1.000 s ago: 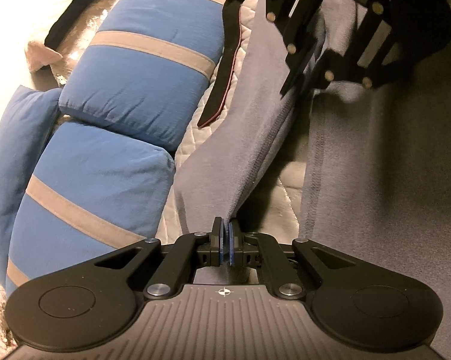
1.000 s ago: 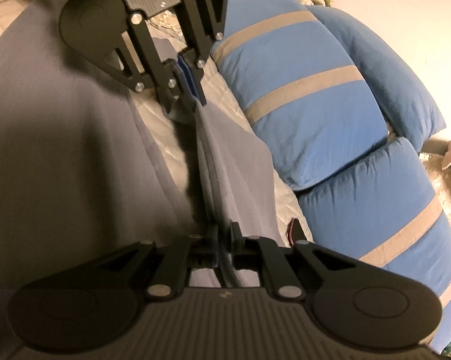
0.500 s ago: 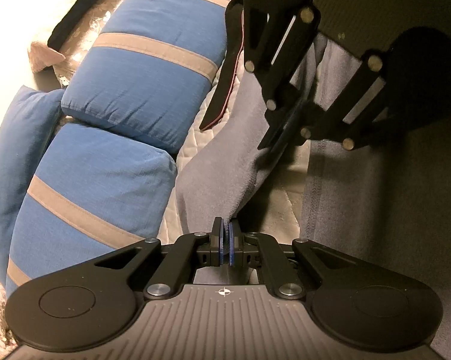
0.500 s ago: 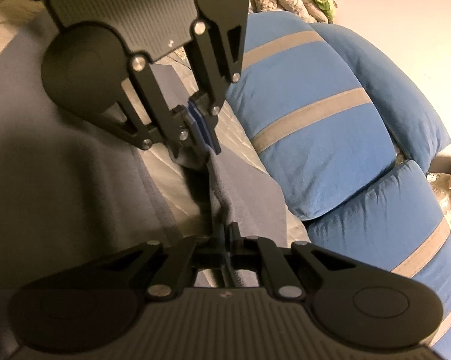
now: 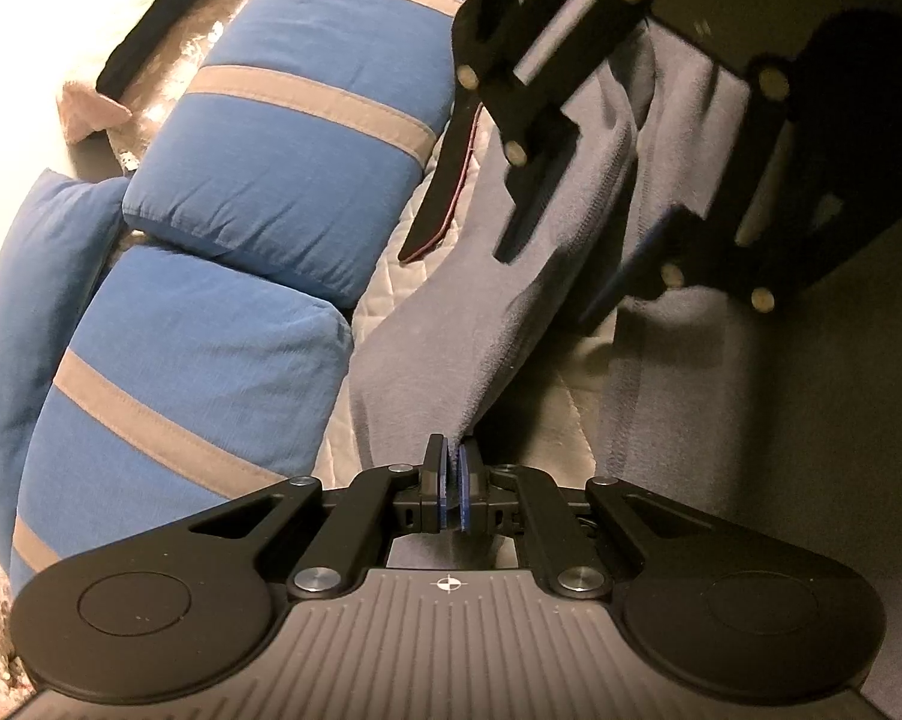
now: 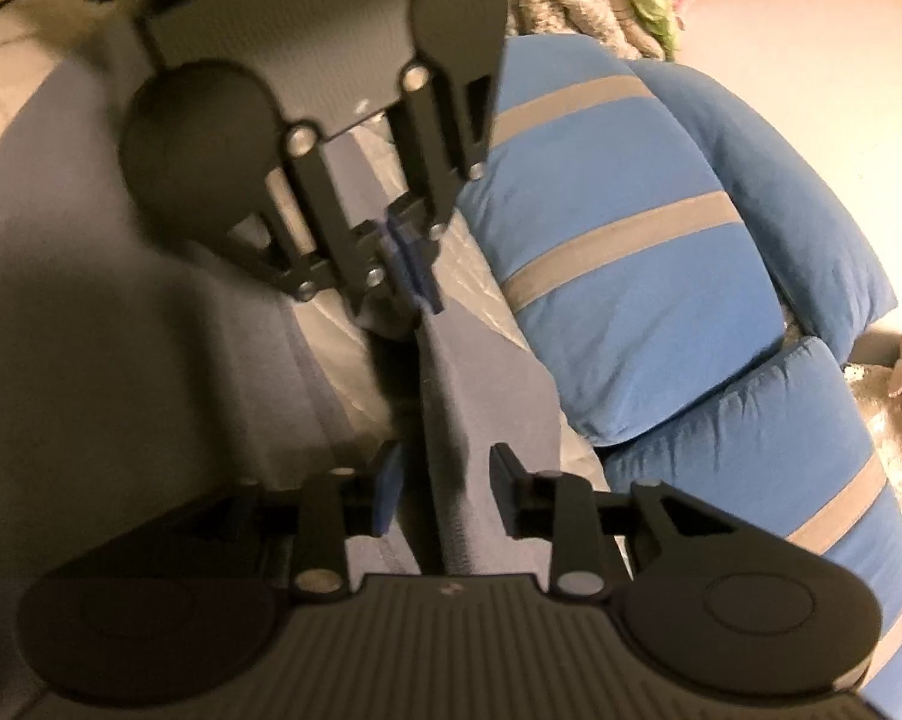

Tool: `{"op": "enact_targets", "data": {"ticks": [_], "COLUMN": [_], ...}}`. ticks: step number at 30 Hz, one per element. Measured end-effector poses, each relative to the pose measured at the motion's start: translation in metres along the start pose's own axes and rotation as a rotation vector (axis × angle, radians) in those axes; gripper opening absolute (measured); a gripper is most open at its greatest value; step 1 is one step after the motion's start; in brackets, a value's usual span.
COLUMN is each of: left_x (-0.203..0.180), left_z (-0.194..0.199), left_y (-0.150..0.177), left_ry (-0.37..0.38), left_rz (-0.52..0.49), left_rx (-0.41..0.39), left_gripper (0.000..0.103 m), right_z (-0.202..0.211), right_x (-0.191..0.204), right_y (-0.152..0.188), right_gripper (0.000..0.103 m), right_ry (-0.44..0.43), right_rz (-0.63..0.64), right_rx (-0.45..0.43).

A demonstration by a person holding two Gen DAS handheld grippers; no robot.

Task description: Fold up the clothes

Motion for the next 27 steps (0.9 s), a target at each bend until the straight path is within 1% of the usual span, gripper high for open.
{"op": "enact_targets", "data": {"ticks": [4, 5, 6, 7, 8, 9, 10, 12, 14, 16, 19, 21, 27], "left_x": [0.004, 0.005, 0.005, 0.005, 0.004, 0.002, 0.000, -0.005, -0.007, -0.005, 0.003, 0.009, 0.024], "left_z": [0.001, 0.001, 0.001, 0.001, 0.001, 0.001, 0.002, 0.003, 0.005, 0.009, 0.015, 0.017, 0.014], "left_y": [-0.001, -0.002, -0.002, -0.002, -0.002, -0.002, -0.002, -0.002, 0.002, 0.010, 0.028, 0.044, 0.104], "left_ry": [0.007, 0.008, 0.008, 0.007, 0.005, -0.001, -0.008, -0.019, -0.048, -0.058, -0.068, -0.073, -0.081], "left_rz": [0.027, 0.034, 0.040, 0.039, 0.035, 0.029, 0.022, 0.003, -0.019, -0.012, 0.017, 0.024, -0.008], "left_rx": [-0.001, -0.001, -0.001, -0.002, 0.000, 0.003, 0.008, 0.022, 0.042, 0.057, 0.097, 0.142, 0.287], "left_gripper": [0.005, 0.005, 0.005, 0.005, 0.006, 0.006, 0.006, 0.008, 0.022, 0.029, 0.030, 0.030, 0.030], "right_z": [-0.008, -0.010, -0.012, -0.014, -0.015, -0.015, -0.015, -0.013, -0.012, -0.012, -0.010, -0.010, -0.011], "right_x": [0.004, 0.005, 0.006, 0.006, 0.006, 0.005, 0.003, -0.001, -0.004, -0.006, -0.006, -0.007, -0.011], "right_y": [0.003, 0.004, 0.005, 0.006, 0.007, 0.007, 0.007, 0.007, 0.007, 0.008, 0.009, 0.009, 0.009], "right_gripper": [0.047, 0.044, 0.029, 0.024, 0.021, 0.006, 0.003, 0.003, 0.003, 0.004, 0.004, 0.004, 0.005], "right_ry": [0.045, 0.048, 0.054, 0.059, 0.054, 0.046, 0.036, 0.029, 0.032, 0.033, 0.031, 0.030, 0.033], "right_rz": [0.045, 0.054, 0.065, 0.073, 0.071, 0.062, 0.042, 0.022, 0.005, -0.009, -0.024, -0.027, -0.047], "right_rx": [0.001, 0.002, 0.005, 0.011, 0.014, 0.015, 0.014, 0.015, 0.015, 0.018, 0.020, 0.019, 0.025]}}
Point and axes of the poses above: each gripper's, at about its wrist camera, not at the fingertips, and z roughly against the way its jaws point, x to its left, y to its underside, the point moved 5 cm from there along -z, roughly the way its jaws point, and after that the axes turned 5 degrees about -x, right-handed, at the moved point
